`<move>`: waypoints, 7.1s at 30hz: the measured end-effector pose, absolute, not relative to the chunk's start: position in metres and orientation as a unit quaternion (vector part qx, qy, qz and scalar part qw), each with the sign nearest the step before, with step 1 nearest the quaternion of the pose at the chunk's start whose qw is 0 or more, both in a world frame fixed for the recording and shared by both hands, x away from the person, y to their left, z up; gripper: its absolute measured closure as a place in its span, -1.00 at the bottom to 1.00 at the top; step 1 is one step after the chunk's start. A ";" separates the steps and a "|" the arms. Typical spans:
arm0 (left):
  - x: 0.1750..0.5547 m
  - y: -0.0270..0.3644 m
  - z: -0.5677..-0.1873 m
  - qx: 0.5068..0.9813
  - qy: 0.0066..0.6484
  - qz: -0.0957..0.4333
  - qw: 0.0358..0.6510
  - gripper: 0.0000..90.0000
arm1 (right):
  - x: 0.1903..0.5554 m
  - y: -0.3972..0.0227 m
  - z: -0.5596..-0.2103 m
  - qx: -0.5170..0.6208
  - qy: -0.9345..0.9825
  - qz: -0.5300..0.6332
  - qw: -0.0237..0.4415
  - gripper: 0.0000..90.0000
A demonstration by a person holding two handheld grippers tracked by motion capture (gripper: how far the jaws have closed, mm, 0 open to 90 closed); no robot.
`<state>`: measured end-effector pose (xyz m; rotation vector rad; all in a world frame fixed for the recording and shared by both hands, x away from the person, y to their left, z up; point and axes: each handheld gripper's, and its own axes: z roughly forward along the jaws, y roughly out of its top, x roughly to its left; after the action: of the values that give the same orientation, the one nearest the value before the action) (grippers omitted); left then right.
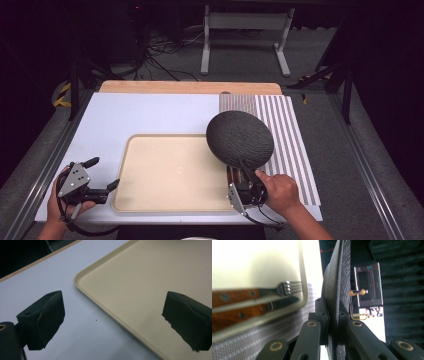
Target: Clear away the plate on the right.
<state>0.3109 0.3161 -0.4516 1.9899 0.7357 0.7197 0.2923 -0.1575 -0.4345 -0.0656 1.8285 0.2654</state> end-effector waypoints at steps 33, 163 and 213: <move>0.309 0.317 -0.451 0.803 0.287 0.298 0.430 -0.89 | 0.265 -0.067 -0.454 -0.171 0.805 0.160 0.545 0.90; 0.306 0.313 -0.451 0.819 0.273 0.307 0.400 -0.90 | 0.316 -0.086 -0.429 0.059 0.885 0.373 0.273 -0.35; 0.306 0.312 -0.452 0.818 0.275 0.306 0.401 -0.90 | 0.326 -0.109 -0.406 0.122 0.842 0.404 0.336 -0.62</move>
<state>0.3059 0.3120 -0.4518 2.0692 0.6946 0.7739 0.3265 -0.1085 -0.4065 0.3176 2.1956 1.0524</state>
